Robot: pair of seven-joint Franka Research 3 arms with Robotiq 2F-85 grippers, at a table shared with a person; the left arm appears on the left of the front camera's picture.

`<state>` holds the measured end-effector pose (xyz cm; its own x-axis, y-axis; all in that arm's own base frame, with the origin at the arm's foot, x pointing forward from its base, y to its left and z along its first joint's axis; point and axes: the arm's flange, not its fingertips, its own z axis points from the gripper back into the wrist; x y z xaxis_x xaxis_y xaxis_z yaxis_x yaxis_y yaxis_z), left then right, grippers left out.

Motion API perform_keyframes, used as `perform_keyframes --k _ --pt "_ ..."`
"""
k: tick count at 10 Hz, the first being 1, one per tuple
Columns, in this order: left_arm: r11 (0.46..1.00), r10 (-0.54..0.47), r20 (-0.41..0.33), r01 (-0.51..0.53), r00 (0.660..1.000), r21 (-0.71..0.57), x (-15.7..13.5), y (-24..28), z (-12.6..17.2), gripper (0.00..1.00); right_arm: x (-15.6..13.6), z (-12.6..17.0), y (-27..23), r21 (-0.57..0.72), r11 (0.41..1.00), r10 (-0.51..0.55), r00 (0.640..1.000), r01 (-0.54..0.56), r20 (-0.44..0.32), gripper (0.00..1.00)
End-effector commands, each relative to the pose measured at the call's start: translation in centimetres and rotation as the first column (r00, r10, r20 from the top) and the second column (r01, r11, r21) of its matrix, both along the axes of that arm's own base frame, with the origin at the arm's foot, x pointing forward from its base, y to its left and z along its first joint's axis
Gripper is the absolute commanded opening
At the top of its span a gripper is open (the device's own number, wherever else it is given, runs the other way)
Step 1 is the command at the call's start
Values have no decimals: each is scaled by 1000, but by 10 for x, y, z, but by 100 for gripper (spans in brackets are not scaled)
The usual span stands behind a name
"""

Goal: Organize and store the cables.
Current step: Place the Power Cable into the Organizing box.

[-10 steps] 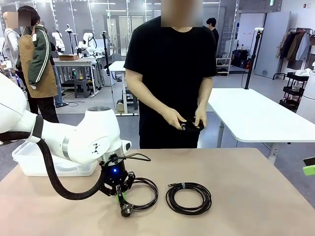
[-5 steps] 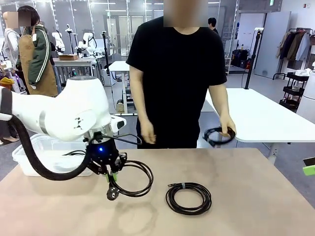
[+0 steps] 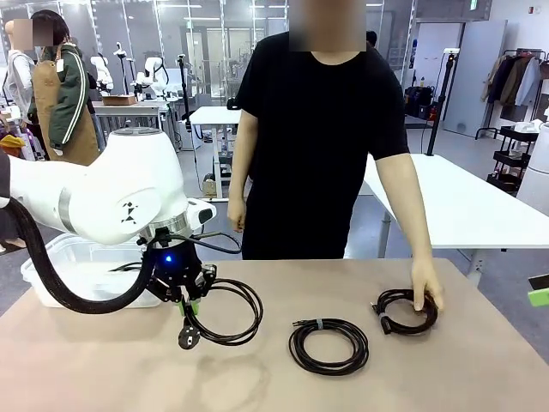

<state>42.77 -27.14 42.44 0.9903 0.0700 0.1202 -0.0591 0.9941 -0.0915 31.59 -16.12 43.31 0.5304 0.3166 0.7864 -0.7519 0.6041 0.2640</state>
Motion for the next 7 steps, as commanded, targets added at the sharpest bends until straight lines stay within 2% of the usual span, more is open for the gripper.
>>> perform_keyframes --k 1,3,4,5,7 --pt "1000 20 -1 -20 1000 -6 1 1 4 0 2 0 -1 10 1000 3 1000 -3 21 100" --pt "1000 20 -1 -20 1000 -6 1 1 4 0 2 0 -1 10 1000 3 1000 -3 21 100" --pt "1000 7 0 -7 1000 0 2 3 0 19 2 0 -1 10 1000 3 1000 -3 21 100" --pt "998 -60 15 60 998 -12 4 15 17 19 2 0 -1 10 1000 3 1000 -3 21 100" --pt "975 -223 -30 223 974 -15 9 62 59 19 2 0 -1 10 1000 3 1000 -3 21 100"
